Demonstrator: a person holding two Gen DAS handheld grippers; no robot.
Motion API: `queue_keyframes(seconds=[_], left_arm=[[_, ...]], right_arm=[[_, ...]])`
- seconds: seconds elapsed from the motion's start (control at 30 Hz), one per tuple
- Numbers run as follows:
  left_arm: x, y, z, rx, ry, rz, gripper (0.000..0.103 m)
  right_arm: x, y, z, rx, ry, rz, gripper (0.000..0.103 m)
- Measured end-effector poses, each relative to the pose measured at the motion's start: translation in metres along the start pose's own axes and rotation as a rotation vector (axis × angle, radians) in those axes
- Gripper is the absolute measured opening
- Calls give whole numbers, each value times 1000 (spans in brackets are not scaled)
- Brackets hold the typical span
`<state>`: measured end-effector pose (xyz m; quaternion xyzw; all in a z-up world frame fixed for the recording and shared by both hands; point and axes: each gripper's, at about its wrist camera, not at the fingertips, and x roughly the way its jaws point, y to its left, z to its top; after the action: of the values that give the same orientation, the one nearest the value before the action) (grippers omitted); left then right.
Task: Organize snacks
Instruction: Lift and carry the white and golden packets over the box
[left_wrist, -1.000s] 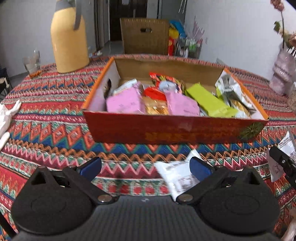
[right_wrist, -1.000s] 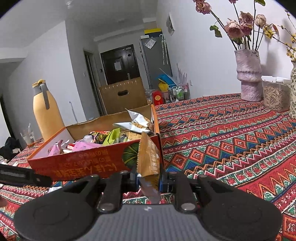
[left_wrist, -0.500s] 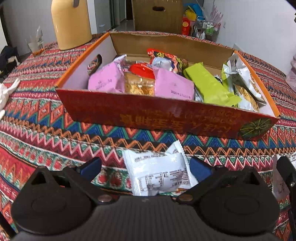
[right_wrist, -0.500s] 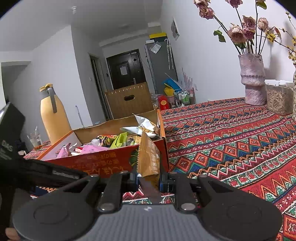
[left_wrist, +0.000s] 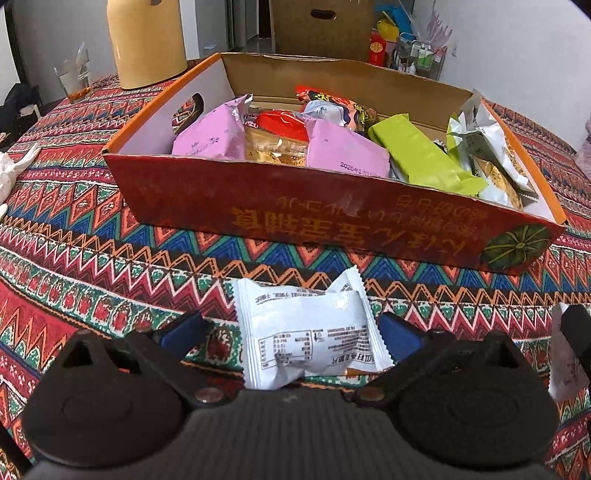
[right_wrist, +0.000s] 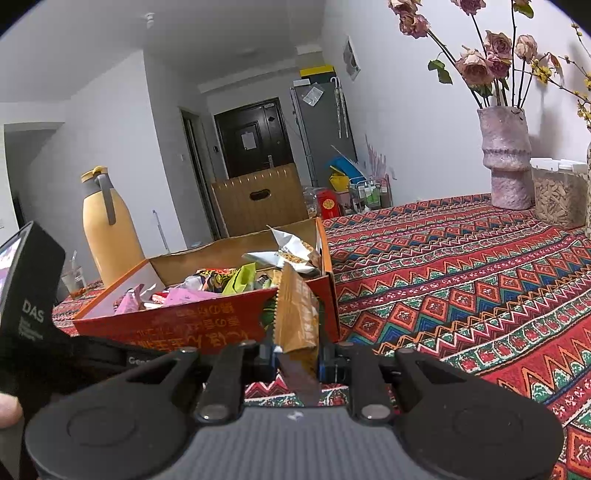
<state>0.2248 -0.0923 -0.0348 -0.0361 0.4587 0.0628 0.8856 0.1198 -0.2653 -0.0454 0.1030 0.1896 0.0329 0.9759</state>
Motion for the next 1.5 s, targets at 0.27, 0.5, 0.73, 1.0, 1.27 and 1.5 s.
queue_keyframes(seconds=[0.27, 0.5, 0.73, 1.0, 1.27, 1.5], left_arm=[[-13, 5, -6, 54, -58, -34, 58], [-16, 13, -8, 52, -73, -63, 31], [-18, 18, -11, 57, -87, -84, 25], [-31, 30, -13, 59, -134, -113, 24], [-58, 38, -14, 88, -217, -153, 24], [-83, 41, -3, 97, -308, -189, 24]], right_arm=[[3, 0, -1, -5, 5, -6, 18], [4, 2, -2, -17, 7, -22, 18], [4, 5, -3, -37, -3, -39, 18], [2, 8, -4, -50, -16, -45, 19], [-10, 13, 2, -75, -49, -35, 19], [-16, 23, 23, -106, -82, -11, 19]])
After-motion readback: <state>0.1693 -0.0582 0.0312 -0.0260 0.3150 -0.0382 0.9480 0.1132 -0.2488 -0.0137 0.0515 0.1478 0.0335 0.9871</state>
